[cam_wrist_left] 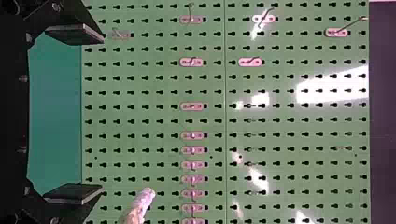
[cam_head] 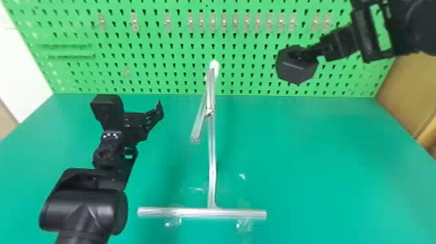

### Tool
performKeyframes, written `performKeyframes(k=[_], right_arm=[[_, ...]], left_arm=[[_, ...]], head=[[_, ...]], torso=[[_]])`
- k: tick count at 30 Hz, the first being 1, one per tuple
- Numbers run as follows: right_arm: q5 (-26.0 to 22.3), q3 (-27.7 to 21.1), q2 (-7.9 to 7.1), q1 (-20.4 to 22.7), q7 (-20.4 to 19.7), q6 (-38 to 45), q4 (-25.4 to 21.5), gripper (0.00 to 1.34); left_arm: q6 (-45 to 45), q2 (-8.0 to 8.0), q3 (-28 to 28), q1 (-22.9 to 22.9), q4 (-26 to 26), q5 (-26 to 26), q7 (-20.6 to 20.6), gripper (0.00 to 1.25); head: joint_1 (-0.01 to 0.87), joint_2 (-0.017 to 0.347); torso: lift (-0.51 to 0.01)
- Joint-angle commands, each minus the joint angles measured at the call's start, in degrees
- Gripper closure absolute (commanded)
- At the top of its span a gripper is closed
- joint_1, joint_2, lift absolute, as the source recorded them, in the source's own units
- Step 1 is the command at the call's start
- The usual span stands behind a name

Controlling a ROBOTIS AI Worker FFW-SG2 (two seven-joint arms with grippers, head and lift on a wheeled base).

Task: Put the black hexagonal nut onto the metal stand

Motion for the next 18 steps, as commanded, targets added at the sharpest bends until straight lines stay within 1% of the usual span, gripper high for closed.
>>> performKeyframes(k=[1,5,9,14,16,18], right_arm=[[-0.15,2.03,1.75,-2.13,0.00,-1.16,1.48,1.12],[-1.30,4.05,3.24,-3.63,0.00,-2.56,3.59,1.12],[-1.91,5.02,4.82,-4.59,0.00,-3.80,5.44,1.12],[-2.09,6.25,6.85,-5.65,0.00,-5.38,7.55,1.12],[-2.09,6.86,7.28,-6.26,0.00,-5.82,8.16,1.12],[-2.09,7.39,8.16,-6.88,0.00,-6.43,8.69,1.12]], left_arm=[[0.09,0.00,-0.08,-0.13,0.00,-0.09,0.00,0.16],[0.09,0.00,-0.08,-0.13,0.00,-0.18,0.00,0.16],[0.18,0.00,-0.08,-0.13,0.00,-0.18,0.00,0.16],[0.27,0.00,-0.08,-0.13,0.00,-0.26,0.00,0.16],[0.27,0.00,-0.08,-0.13,0.00,-0.26,0.00,0.16],[0.27,0.00,-0.08,-0.13,0.00,-0.26,0.00,0.16]], head=[[0.693,0.081],[0.693,0.081],[0.693,0.081],[0.693,0.081],[0.693,0.081],[0.693,0.081]], torso=[[-0.001],[-0.001],[-0.001],[-0.001],[-0.001],[-0.001]])
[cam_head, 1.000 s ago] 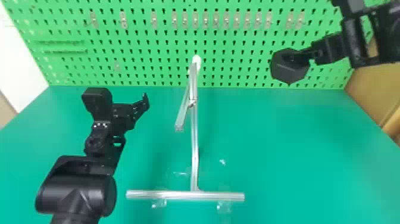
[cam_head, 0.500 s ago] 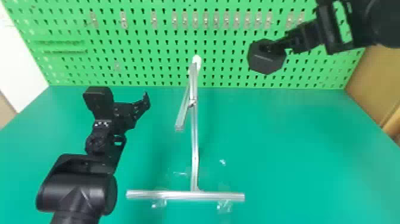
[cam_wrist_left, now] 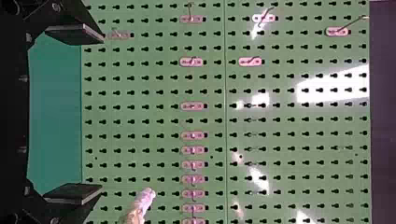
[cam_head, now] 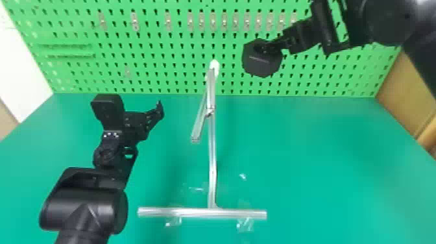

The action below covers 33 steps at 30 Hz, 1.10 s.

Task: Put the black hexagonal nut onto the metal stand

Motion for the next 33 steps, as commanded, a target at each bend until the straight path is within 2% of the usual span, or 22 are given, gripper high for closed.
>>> performKeyframes(k=[1,8,24,33], right_arm=[[-0.02,1.39,1.81,-1.45,0.00,-1.22,1.48,1.12],[-0.37,3.23,3.57,-2.95,0.00,-2.28,2.36,1.12],[-2.83,6.49,4.27,-5.05,0.00,-2.80,3.41,1.12],[-3.01,6.57,5.50,-4.88,0.00,-3.51,4.55,1.12]], left_arm=[[0.12,0.00,-0.02,0.00,0.00,-0.06,0.00,0.16],[0.12,0.00,-0.11,-0.09,0.00,-0.15,0.00,0.16],[0.39,0.09,-0.20,-0.09,0.00,-0.33,0.00,0.16],[0.39,0.09,-0.20,-0.18,0.00,-0.33,0.00,0.16]], head=[[0.693,0.081],[0.693,0.081],[0.693,0.081],[0.693,0.081]], torso=[[-0.001],[-0.001],[-0.001],[-0.001]])
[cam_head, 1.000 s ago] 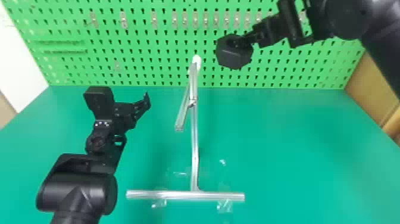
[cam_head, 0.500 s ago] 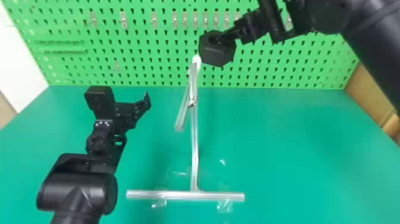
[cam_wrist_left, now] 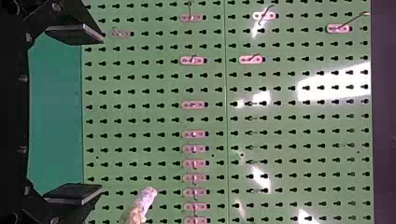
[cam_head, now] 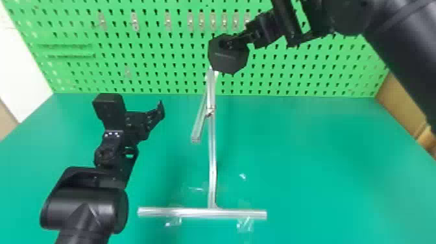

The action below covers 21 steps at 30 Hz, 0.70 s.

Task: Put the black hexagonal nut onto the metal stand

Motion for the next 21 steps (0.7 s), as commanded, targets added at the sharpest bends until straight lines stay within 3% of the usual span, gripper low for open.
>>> performKeyframes(k=[1,21], right_arm=[[-0.09,-0.13,0.83,0.23,-0.06,-0.50,0.77,1.12],[-0.97,0.75,2.41,0.40,-0.06,-2.17,2.26,1.12]], left_arm=[[0.00,0.00,0.07,-0.02,0.00,0.00,0.00,0.16],[0.00,0.00,0.16,-0.10,0.00,0.00,0.00,0.16]], head=[[0.693,0.081],[0.693,0.081]], torso=[[-0.001],[-0.001]])
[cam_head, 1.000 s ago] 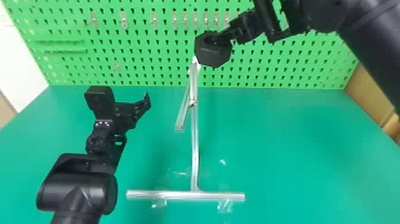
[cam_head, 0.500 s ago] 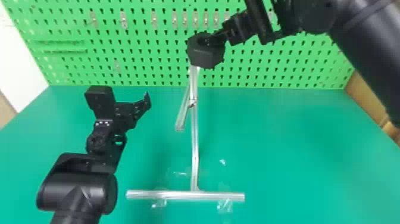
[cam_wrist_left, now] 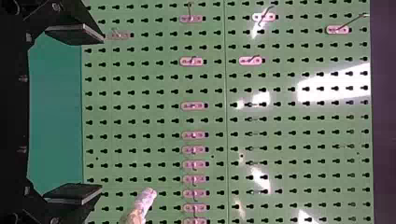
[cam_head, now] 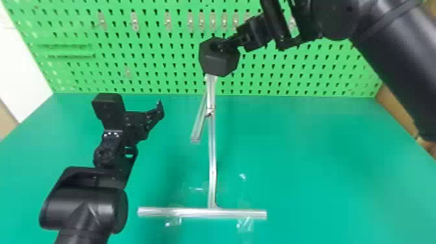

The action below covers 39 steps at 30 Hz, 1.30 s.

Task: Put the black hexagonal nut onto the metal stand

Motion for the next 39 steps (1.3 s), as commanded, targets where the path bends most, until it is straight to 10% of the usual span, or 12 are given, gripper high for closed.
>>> performKeyframes(k=[1,39], right_arm=[[-0.52,0.51,0.27,0.00,-0.01,-0.42,0.35,1.12],[-4.30,2.71,-0.34,1.41,-1.06,-4.90,2.11,1.12]], left_arm=[[0.00,0.00,-0.02,0.00,0.00,0.00,0.00,0.16],[0.00,0.00,0.16,0.00,0.00,0.27,0.00,0.16]], head=[[0.693,0.081],[0.693,0.081]], torso=[[-0.001],[-0.001]])
